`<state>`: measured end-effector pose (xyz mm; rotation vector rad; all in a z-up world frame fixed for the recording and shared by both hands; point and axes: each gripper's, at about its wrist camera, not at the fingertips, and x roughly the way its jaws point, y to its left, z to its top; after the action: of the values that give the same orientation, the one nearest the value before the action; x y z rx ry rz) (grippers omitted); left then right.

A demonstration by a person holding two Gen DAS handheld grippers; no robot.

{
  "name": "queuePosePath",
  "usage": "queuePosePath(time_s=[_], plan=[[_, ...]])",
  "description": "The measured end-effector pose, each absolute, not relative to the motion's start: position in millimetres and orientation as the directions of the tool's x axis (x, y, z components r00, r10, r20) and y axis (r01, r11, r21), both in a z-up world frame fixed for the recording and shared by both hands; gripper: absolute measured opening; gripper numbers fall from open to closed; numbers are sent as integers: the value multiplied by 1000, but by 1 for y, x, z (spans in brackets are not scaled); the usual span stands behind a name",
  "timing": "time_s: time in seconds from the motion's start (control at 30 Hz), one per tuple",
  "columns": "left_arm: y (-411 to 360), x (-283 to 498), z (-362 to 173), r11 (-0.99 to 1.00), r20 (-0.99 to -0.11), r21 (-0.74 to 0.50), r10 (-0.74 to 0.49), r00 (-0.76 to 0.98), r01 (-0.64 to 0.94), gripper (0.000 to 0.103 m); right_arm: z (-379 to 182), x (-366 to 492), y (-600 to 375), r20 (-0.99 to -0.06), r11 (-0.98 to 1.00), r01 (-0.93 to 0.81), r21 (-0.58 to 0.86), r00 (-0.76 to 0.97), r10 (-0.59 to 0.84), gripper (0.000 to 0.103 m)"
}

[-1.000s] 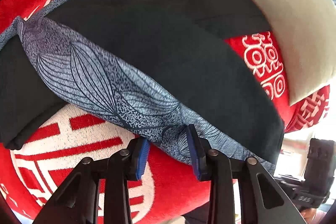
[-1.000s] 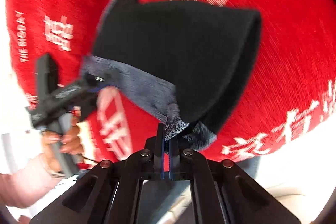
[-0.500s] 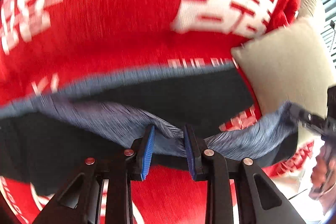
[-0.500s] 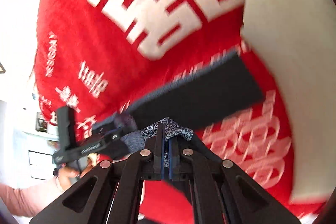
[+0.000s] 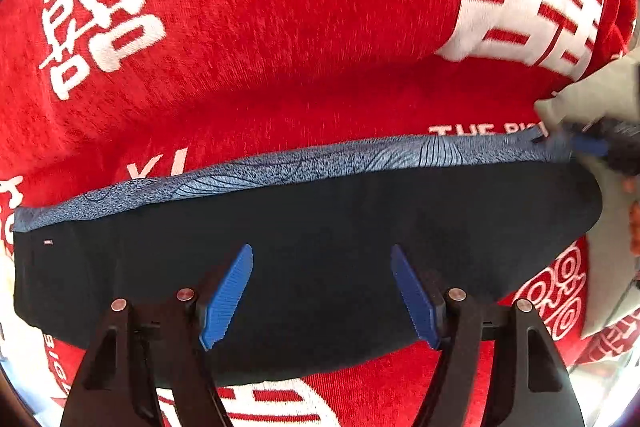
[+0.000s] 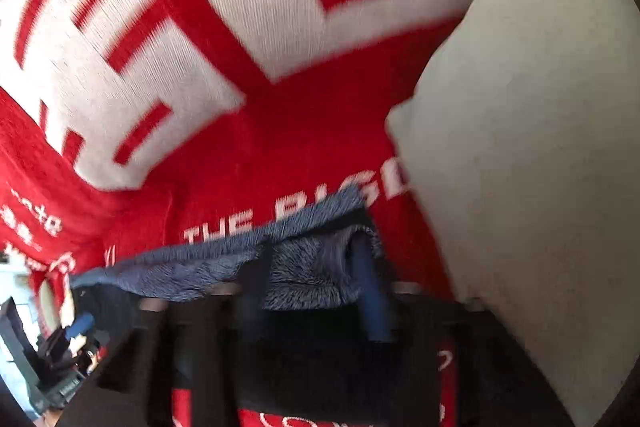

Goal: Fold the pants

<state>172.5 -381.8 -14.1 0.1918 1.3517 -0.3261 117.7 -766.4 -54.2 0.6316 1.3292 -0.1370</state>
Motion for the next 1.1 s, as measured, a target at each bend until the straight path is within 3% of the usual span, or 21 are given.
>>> queuePosePath(time_s=[0.17, 0.3, 0.4, 0.47, 0.53, 0.57, 0.67, 0.8, 0.87, 0.93, 0.97, 1.03, 1.1], plan=[[-405, 171, -34, 925, -980, -27, -99, 171, 380, 73, -11, 105, -755, -918, 872, 359, 334, 333, 214, 59], [-422, 172, -47, 915, -984, -17, -88, 157, 403, 72, -29, 102, -743, -960, 911, 347, 224, 240, 144, 54], [-429, 168, -52, 909, -985, -6, -77, 154, 416, 73, -56, 109, -754, -971, 881, 419, 219, 181, 155, 51], [-429, 167, -56, 913, -986, -3, -70, 150, 408, 73, -77, 116, -758, -976, 873, 438, 213, 130, 173, 38], [-427, 168, -57, 921, -986, -12, -76, 148, 389, 73, -85, 124, -755, -986, 899, 407, 160, 115, 124, 11], [-428, 169, -60, 923, -987, -7, -69, 148, 385, 73, -87, 130, -755, -989, 919, 375, 122, 128, 79, 11], [-431, 172, -62, 926, -986, 29, -34, 160, 377, 73, -91, 139, -760, -990, 915, 390, 103, 131, 56, 11], [-422, 182, -41, 940, -965, 60, -31, 259, 336, 73, -58, 128, -747, -969, 906, 380, 186, 221, 107, 18], [-413, 194, -45, 953, -968, 64, -13, 250, 297, 73, -46, 121, -720, -958, 930, 288, 227, 236, 161, 26], [-406, 204, -57, 962, -974, 79, 19, 224, 263, 73, -45, 119, -698, -956, 945, 227, 237, 229, 185, 47], [-403, 208, -65, 963, -974, 87, 28, 226, 256, 73, -49, 119, -685, -956, 952, 198, 234, 224, 188, 50], [-400, 214, -73, 968, -973, 88, 33, 228, 234, 86, -59, 119, -671, -965, 962, 177, 208, 198, 172, 51], [-392, 222, -76, 975, -974, 61, 11, 228, 213, 88, -81, 115, -670, -984, 971, 188, 144, 130, 121, 51]])
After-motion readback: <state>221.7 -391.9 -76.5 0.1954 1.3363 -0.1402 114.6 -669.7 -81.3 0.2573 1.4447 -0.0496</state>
